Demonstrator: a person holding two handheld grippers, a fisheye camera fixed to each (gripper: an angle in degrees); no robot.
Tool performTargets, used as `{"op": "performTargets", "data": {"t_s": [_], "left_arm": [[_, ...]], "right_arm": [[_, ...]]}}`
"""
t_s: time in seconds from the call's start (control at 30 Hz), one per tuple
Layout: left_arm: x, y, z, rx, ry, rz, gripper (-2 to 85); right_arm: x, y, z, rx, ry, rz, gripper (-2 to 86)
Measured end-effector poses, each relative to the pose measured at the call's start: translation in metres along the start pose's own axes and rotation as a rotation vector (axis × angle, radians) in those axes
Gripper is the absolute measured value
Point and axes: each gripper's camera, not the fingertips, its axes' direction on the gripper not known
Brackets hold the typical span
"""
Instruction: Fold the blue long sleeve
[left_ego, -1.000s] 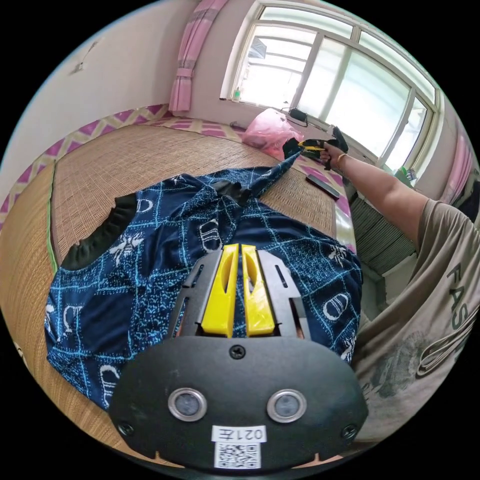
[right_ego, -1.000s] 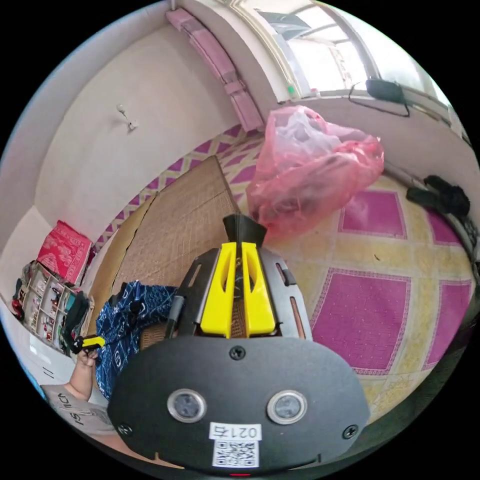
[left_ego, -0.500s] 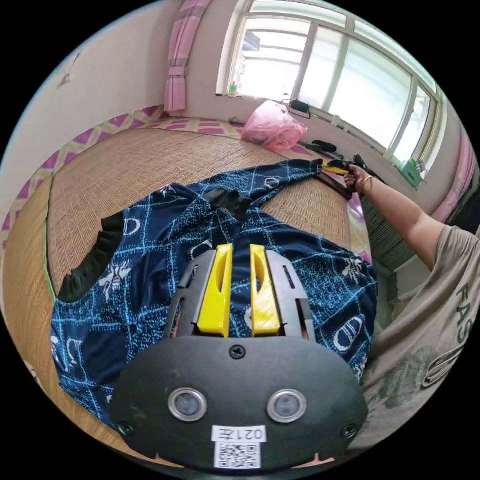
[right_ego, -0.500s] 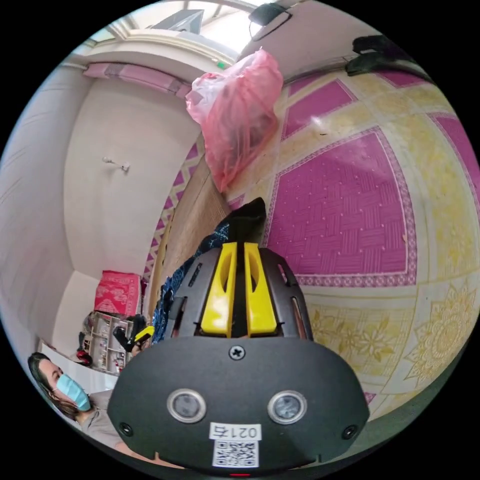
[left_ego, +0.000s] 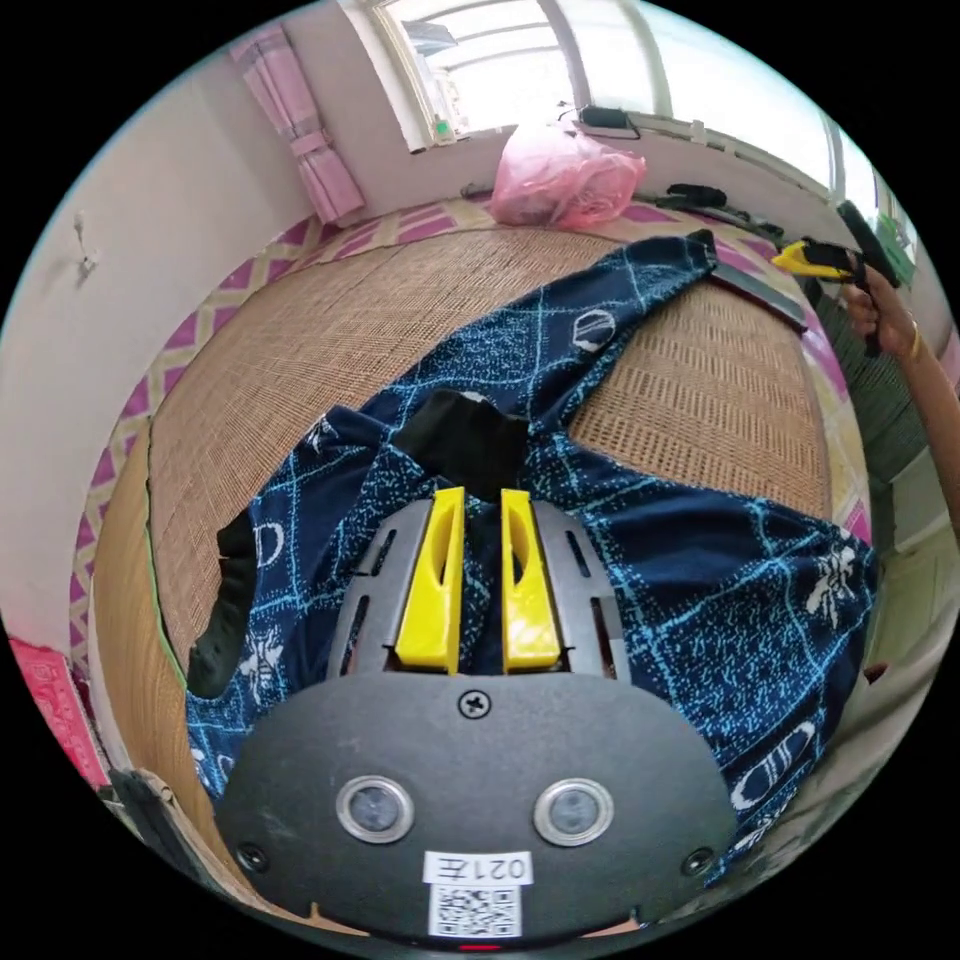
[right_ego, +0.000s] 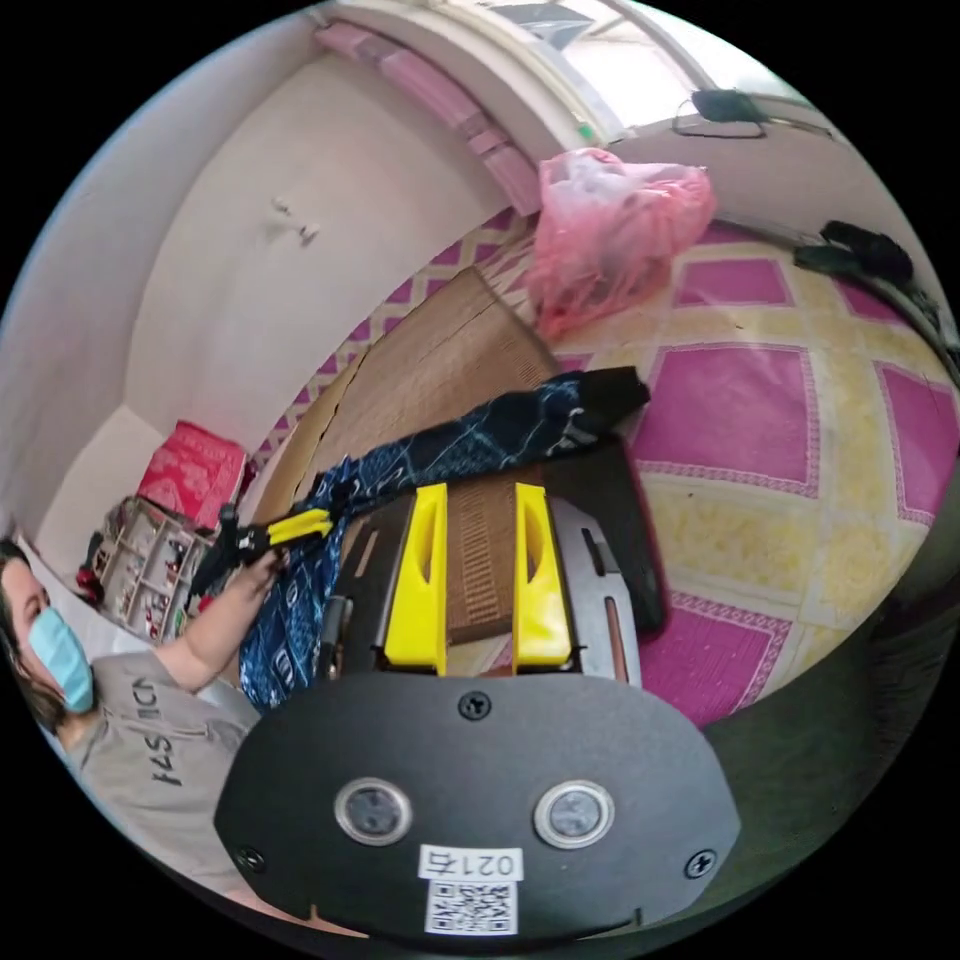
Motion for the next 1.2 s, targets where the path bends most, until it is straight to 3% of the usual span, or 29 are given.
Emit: {"op": "performTargets", "data": {"t_s": [0.2,0.33,0.6,0.8,1.0,1.2], "left_arm": [[-0.091,0.092,-0.118,0.400,0.228,-0.329,-0.8],[-0.147,0.194,-0.222,0.588,0.248,-0.466,-0.9],[-0.210,0.504,-0.421,0.787,-0.046,-0.796,-0.9],[-0.219,0.746,-0.491,0.877,-0.237,-1.160,-0.9],[-0.207,0.909,-0.511,0.877,-0.345,-1.382,-0.9],[-0.193,1.010,-0.505,0.925,-0.274,-1.543,-0.9]], "right_arm": [[-0.175,0.061,0.037,-0.062,-0.040,-0.145,9.2],[-0.306,0.095,0.064,-0.122,-0.014,-0.297,7.3],[-0.600,0.171,0.159,-0.224,0.056,-0.515,-0.3],[-0.771,0.234,0.228,-0.279,0.217,-0.698,-0.4],[-0.873,0.285,0.249,-0.273,0.254,-0.785,2.8],[-0.870,0.300,0.239,-0.297,0.155,-0.711,5.4]]}}
